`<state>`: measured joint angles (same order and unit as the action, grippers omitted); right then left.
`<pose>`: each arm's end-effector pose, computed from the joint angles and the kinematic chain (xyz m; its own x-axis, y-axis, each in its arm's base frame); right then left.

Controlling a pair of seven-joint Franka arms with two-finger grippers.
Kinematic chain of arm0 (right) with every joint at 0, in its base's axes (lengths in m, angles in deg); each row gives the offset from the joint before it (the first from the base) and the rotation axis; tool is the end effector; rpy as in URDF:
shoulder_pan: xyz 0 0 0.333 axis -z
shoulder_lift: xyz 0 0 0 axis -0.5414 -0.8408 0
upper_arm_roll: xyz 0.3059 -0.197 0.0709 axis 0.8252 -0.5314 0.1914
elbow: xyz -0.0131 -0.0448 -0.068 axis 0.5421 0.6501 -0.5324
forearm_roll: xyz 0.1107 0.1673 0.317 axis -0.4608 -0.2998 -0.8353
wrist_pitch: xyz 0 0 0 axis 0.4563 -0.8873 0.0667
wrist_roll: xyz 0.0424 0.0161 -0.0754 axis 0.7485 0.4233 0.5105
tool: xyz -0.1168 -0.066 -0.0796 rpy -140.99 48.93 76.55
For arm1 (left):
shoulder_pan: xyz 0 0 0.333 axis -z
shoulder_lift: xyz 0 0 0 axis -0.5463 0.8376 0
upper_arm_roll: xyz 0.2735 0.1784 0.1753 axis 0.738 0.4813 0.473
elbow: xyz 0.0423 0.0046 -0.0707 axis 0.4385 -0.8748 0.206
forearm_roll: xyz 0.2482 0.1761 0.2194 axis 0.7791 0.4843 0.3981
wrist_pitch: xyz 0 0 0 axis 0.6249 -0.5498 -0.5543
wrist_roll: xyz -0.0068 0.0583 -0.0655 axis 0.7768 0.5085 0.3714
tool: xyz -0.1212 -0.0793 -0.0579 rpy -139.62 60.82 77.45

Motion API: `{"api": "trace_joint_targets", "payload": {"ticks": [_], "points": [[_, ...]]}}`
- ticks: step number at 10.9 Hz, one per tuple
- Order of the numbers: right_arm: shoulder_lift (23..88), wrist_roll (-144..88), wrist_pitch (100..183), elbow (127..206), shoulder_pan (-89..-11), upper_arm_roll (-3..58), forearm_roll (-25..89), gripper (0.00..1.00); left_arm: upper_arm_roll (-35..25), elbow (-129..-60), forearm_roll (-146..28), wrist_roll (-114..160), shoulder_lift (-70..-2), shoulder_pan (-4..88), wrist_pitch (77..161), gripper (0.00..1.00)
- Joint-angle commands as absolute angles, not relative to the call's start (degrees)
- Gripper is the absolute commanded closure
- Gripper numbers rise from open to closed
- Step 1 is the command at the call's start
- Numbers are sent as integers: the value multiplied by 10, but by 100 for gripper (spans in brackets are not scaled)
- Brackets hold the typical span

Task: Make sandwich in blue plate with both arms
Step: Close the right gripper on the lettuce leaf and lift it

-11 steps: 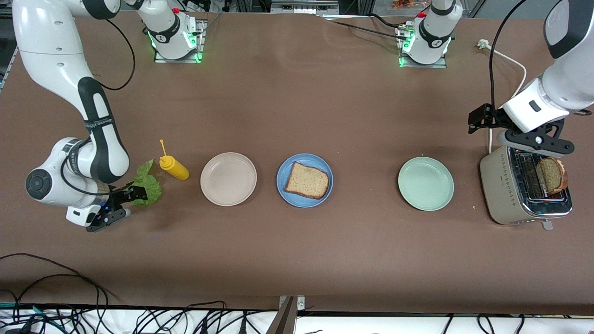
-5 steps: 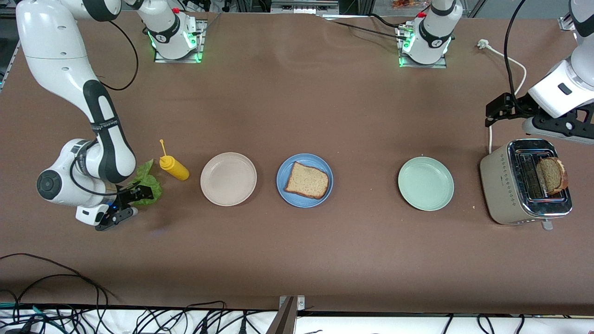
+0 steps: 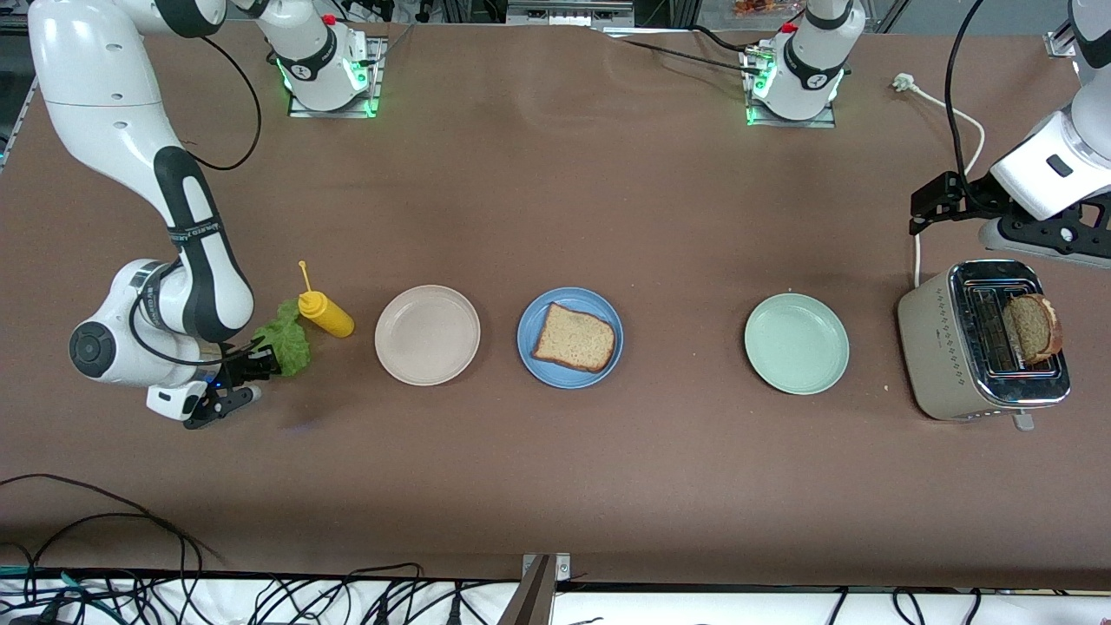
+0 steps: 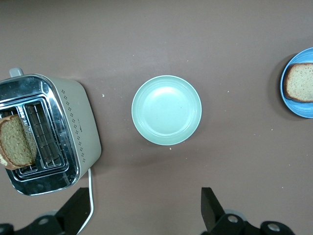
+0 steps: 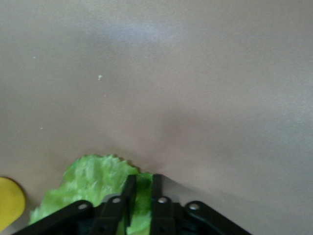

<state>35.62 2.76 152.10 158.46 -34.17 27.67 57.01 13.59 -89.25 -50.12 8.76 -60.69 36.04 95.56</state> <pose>0.7002 -0.0234 0.1850 0.8958 0.4396 -0.0653 0.4268 -0.8918 -0.1501 0.5440 -0.0270 0.5922 0.9816 -0.1886 -0.0301 -0.1886 -0.9821 0.0036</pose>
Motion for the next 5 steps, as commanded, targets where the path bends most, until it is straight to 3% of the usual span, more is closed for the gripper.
{"api": "trace_joint_targets", "payload": {"ticks": [1,5], "points": [[382,23,1426,1551,-340,284,562,100,132,-875,-483,91,-600,358,942,0],[424,29,1332,1515,-340,284,569,100,129,-875,-485,96,-599,358,942,0]]}}
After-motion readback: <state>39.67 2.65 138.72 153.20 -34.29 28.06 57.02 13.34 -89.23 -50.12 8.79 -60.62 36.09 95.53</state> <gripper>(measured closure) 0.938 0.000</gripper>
